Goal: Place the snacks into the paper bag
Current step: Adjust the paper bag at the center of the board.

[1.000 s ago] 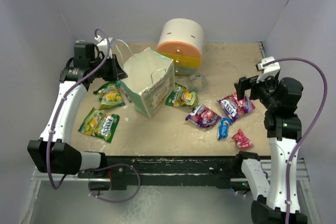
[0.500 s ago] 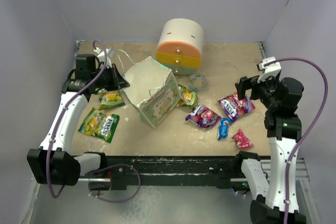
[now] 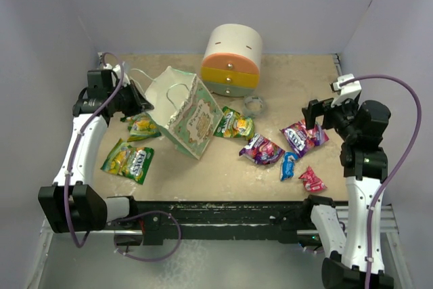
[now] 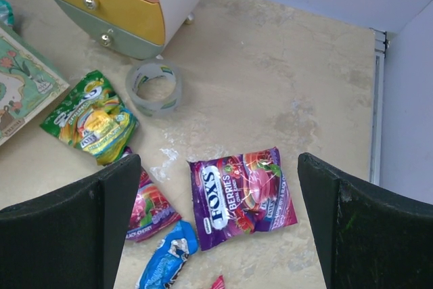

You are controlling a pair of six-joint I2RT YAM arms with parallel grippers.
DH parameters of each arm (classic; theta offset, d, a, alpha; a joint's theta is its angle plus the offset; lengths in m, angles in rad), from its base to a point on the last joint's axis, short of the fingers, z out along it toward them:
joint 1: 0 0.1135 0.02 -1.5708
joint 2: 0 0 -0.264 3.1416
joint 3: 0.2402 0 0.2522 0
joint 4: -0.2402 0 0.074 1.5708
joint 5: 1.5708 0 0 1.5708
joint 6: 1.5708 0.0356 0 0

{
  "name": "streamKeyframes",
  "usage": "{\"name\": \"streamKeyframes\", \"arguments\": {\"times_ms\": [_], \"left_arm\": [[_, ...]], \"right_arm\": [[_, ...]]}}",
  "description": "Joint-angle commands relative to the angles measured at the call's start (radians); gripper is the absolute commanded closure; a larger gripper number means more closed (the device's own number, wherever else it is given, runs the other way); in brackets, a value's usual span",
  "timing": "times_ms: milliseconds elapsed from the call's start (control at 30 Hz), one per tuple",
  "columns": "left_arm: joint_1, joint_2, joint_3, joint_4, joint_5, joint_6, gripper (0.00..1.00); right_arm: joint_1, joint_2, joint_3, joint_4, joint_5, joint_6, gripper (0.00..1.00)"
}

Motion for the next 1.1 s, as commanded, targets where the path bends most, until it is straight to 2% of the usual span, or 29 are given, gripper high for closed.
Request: {"name": "streamKeyframes", "arguments": {"times_ms": [0,300,467,567,700,800,933,1067], "left_arm": [[0.025,-0.012,0.07,-0.01,-0.096,-0.042,1.0],[0.034,-0.043,0.073,-0.007,-0.182,-0.057,1.0],[0.03,-0.046,0.068,0.03,-0.07,-0.051,1.0],[-0.009,-0.056,0.069,0.045,-0.028,-0.022,0.99],[-0.083,-0.077,0.067,0.043,-0.004,0.033,0.93],[-0.095,-0.075,0.07,0.013,0.029,0.044,0.9],[-0.098,-0.05,0.099,-0.05,0.044,0.071,0.88],[-0.098,-0.029,0.125,-0.105,0.054,0.106,0.85]], "right_arm": [[-0.008,-0.002,-0.003,0.054,-0.023,0.016,0.0],[-0.01,0.008,-0.005,0.058,-0.034,0.02,0.0],[-0.01,0.001,-0.007,0.064,-0.04,0.016,0.0],[-0.01,0.019,-0.004,0.047,-0.077,-0.033,0.0],[-0.007,0.104,0.037,-0.017,-0.161,-0.13,0.0],[0.001,0.151,0.031,-0.002,-0.225,-0.181,0.0],[0.061,0.188,-0.006,0.084,-0.242,-0.226,0.0],[0.264,0.256,-0.086,0.172,-0.118,-0.278,0.0]]}}
